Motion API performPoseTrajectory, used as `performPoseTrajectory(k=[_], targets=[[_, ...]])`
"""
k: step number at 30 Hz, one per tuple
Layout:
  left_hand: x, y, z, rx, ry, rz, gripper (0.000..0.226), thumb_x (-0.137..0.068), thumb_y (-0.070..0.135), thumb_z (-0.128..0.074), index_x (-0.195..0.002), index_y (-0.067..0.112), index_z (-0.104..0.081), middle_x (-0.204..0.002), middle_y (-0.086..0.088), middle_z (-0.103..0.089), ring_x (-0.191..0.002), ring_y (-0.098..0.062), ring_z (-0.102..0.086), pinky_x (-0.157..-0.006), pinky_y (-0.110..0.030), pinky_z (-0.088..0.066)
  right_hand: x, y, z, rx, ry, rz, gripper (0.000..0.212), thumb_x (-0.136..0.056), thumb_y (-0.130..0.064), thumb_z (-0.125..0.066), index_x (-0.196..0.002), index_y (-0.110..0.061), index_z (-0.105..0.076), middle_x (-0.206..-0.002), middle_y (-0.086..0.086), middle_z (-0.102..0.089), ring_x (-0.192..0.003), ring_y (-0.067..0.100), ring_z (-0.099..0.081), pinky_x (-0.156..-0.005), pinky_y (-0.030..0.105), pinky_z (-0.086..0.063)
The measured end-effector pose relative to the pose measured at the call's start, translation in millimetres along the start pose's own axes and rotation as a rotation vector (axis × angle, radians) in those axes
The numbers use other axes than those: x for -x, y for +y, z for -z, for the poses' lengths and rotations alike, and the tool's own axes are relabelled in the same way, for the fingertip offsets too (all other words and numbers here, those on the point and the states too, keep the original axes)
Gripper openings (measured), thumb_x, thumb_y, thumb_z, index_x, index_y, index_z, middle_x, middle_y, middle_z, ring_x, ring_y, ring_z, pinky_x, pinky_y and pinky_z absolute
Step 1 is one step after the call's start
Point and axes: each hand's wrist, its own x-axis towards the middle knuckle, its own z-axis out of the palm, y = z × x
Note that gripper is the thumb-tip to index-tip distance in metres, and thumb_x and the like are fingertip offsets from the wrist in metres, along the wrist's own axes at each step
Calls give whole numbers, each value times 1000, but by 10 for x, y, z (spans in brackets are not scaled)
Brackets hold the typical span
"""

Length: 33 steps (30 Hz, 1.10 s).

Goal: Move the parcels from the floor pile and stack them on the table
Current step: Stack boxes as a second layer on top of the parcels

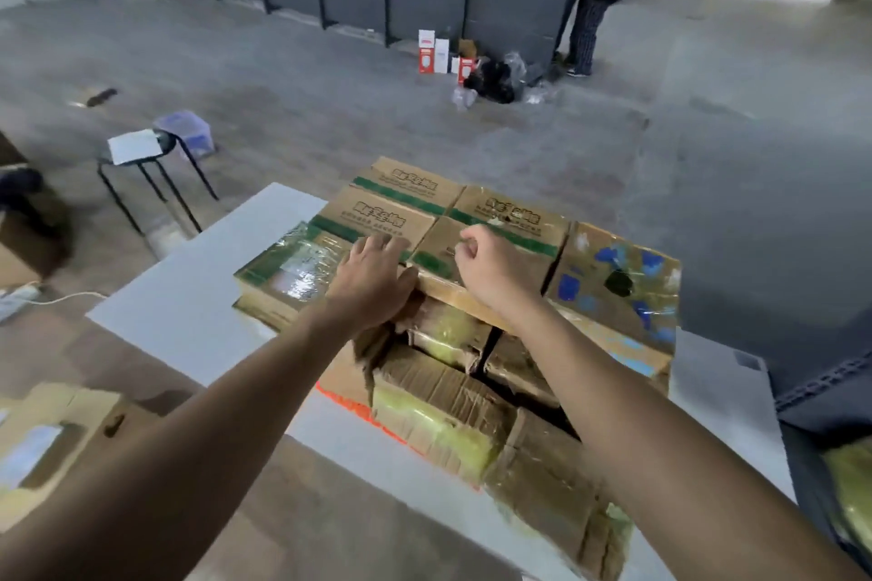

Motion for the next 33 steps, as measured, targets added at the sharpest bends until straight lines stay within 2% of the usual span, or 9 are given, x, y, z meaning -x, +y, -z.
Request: performPoseTrajectory(k=[3, 7, 9, 14, 18, 21, 24, 27, 33], targets=[[293, -543, 268, 13, 44, 87, 48, -96, 33, -48, -141, 19, -41, -147, -9, -38, -137, -28, -31, -111, -47, -31, 95, -568, -322, -9, -74, 64, 34, -101, -31, -42, -133, -21, -50, -119, -2, -62, -84, 13, -56, -62, 28, -44], [876, -1404, 610, 50, 128, 201, 44, -96, 30, -51, -137, 16, -46, -142, -11, -43, -133, -30, -37, -109, -41, -33, 334, -1383, -938, -64, -198, 130, 34, -101, -31, -42, -131, -21, -51, -124, 3, -61, -103, 21, -57, -88, 37, -49], [1211, -1863, 801, 108, 164, 289, 42, -95, 27, -52, -135, 15, -48, -141, -12, -45, -132, -31, -39, -107, -41, -35, 499, -1822, -1313, -77, -244, 180, 33, -99, -28, -44, -129, -18, -53, -125, 6, -61, -111, 26, -57, -94, 41, -48], [2073, -2993, 1185, 151, 222, 458, 40, -91, 21, -55, -130, 14, -52, -133, -15, -51, -123, -34, -47, -101, -39, -38, 978, -2933, -2276, -105, -394, 281, 36, -99, -26, -45, -133, -16, -51, -125, 8, -61, -112, 28, -57, -88, 32, -44], [2657, -3643, 1331, 164, 212, 580, 36, -92, 15, -54, -128, 10, -55, -128, -16, -53, -119, -35, -49, -94, -33, -35, 1310, -3553, -2888, -117, -526, 344, 37, -98, -26, -45, -134, -17, -51, -119, 5, -63, -110, 25, -58, -91, 32, -45], [2989, -4142, 1380, 225, 248, 680, 37, -92, 19, -55, -129, 13, -53, -130, -12, -52, -119, -31, -49, -97, -35, -38, 1436, -3948, -3352, -94, -604, 375, 35, -97, -27, -47, -131, -20, -53, -117, 4, -64, -108, 26, -59, -93, 34, -47], [3182, -4583, 1381, 257, 244, 772, 37, -94, 19, -52, -131, 15, -51, -134, -10, -49, -115, -29, -51, -93, -33, -38, 1441, -4241, -3777, -58, -682, 392, 35, -98, -25, -46, -132, -18, -52, -117, 5, -62, -107, 25, -57, -88, 33, -46], [3288, -5026, 1366, 278, 235, 865, 38, -94, 18, -51, -131, 15, -50, -135, -9, -47, -109, -29, -54, -88, -31, -38, 1328, -4488, -4194, -27, -751, 396, 34, -99, -24, -46, -131, -15, -53, -124, 6, -59, -112, 25, -55, -90, 33, -46], [3140, -6054, 1361, 317, 226, 1008, 40, -93, 16, -48, -133, 14, -49, -131, -10, -50, -120, -24, -46, -96, -30, -37, 793, -4944, -5272, 25, -865, 366, 30, -96, -32, -46, -122, -22, -56, -118, 4, -64, -98, 23, -59, -84, 33, -49]])
